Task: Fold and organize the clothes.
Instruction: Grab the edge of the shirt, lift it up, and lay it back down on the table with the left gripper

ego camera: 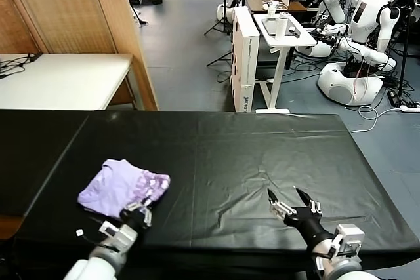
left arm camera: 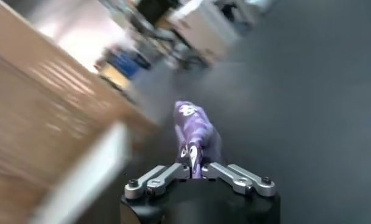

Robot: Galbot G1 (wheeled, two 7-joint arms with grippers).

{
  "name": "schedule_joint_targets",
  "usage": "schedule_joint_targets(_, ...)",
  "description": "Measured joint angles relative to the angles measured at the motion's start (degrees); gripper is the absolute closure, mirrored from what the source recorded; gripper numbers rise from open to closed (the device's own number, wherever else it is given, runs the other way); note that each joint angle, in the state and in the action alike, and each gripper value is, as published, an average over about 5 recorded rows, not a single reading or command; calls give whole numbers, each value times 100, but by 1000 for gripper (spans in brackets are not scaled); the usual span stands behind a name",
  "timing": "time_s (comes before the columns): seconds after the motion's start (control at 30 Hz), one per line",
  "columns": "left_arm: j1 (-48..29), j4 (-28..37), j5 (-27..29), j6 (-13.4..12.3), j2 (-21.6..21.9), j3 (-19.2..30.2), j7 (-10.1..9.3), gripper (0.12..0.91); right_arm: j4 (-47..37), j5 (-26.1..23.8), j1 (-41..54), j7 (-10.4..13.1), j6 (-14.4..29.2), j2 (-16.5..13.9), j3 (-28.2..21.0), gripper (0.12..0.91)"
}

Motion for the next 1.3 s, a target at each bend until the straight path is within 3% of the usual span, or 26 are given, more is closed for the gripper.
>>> schedule_joint_targets(0.13,-321,123,-869,-180,-79,224,-309,834,45,-56,-88,-1,5,59,31,118)
schedule_joint_targets(0.27,-677,295,-1260,-384,-196,473,-393,834,122,-118,-190,-1,17,121,65,118)
schedule_joint_targets(0.53,-1315,643,-1358,-578,-522,1007,-436,834,280,-319,-427,-9,64,273,77,118)
schedule_joint_targets(0.97,-1802,1414,-1206,-714,-1291,1574,-731,834,340,-501,-643,-16,104,438,17,118)
schedule_joint_targets(1.3,-1732,1336,-1518,-523,-1453,1584,-760,805,288,-493,-594,-22,96,460,-66,118)
